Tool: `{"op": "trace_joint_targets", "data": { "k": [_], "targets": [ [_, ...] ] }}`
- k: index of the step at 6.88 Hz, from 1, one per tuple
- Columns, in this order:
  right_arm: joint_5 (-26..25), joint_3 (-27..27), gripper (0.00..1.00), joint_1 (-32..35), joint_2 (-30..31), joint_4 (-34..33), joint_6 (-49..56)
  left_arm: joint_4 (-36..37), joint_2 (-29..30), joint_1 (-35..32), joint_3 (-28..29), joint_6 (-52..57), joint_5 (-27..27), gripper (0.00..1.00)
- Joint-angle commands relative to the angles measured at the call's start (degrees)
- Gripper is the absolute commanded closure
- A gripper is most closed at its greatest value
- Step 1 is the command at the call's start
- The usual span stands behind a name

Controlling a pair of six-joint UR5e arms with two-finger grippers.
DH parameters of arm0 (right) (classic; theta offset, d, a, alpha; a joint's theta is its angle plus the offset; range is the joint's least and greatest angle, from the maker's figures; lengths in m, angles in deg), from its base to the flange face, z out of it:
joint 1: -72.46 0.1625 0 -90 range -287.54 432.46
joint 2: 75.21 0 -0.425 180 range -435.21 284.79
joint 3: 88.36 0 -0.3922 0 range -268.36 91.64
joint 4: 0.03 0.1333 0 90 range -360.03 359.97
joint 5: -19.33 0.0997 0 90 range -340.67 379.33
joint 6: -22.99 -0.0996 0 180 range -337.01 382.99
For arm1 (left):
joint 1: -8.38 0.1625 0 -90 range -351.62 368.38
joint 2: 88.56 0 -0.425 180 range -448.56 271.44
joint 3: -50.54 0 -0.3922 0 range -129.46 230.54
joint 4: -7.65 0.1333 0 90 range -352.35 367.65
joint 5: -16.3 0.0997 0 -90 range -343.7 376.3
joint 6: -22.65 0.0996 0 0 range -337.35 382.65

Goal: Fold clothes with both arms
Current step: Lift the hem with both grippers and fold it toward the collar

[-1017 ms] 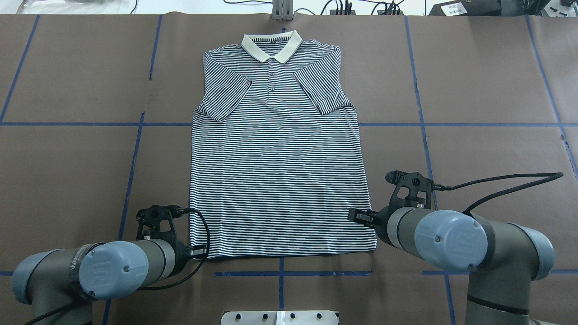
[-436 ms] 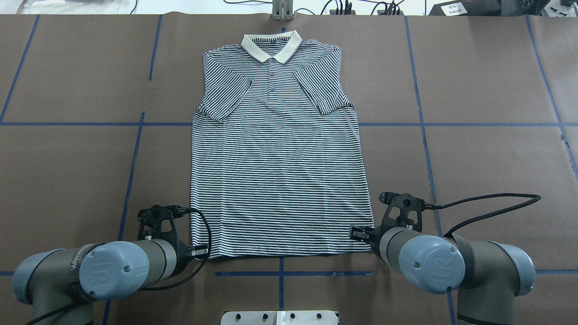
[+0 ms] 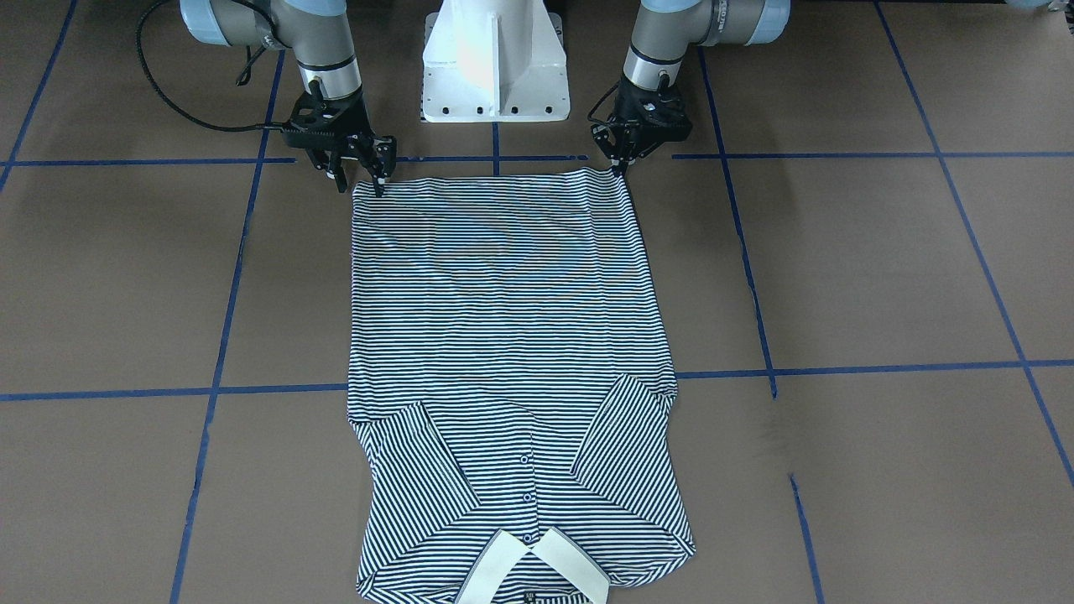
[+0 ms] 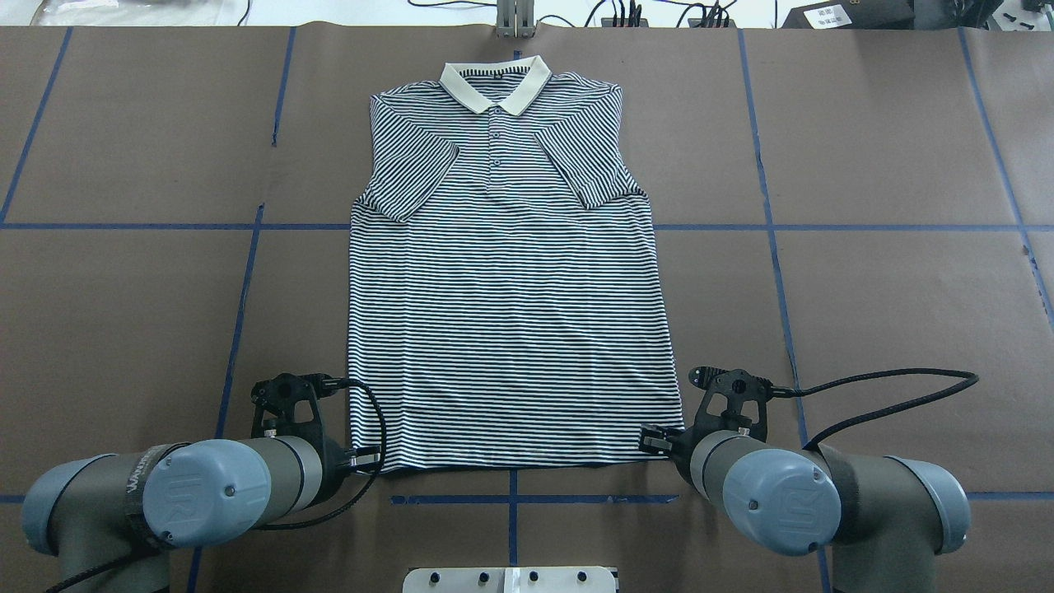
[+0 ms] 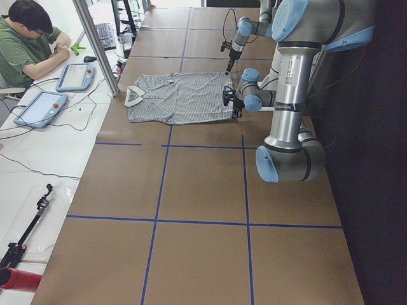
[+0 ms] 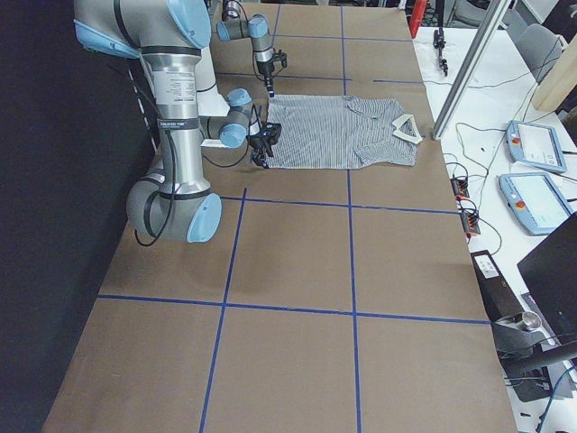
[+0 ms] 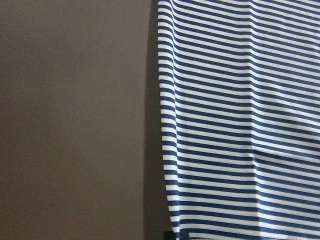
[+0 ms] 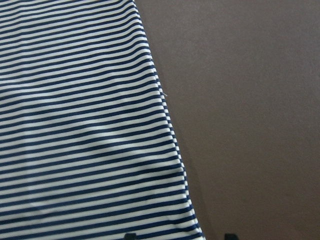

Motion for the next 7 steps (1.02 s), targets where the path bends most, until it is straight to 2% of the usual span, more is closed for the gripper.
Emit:
{"op": "trace_joint_targets", "data": {
  "k": [1,2,3,4,7],
  "targets": [
    [-0.9,-0.1,0.35,-0.9,0.9,0.0,-0.2,0.0,0.0,0.0,-0.1,0.0,0.0,1.0],
    [-0.9,-0.1,0.39,-0.9,0.9,0.0,-0.2,0.0,0.0,0.1,-0.1,0.1,0.0,1.0],
    [-0.9,-0.1,0.6,-0.9,0.7,0.0,-0.2,0.0,0.0,0.0,-0.1,0.0,0.0,1.0],
    [-0.7,0.2,1.0,-0.9,0.4,0.0,-0.1,0.0,0.0,0.1,-0.1,0.0,0.1,1.0],
    [-0.6,1.1,1.0,-0.8,0.2,0.0,0.0,0.1,0.1,0.1,-0.5,0.1,0.0,1.0]
  ]
}}
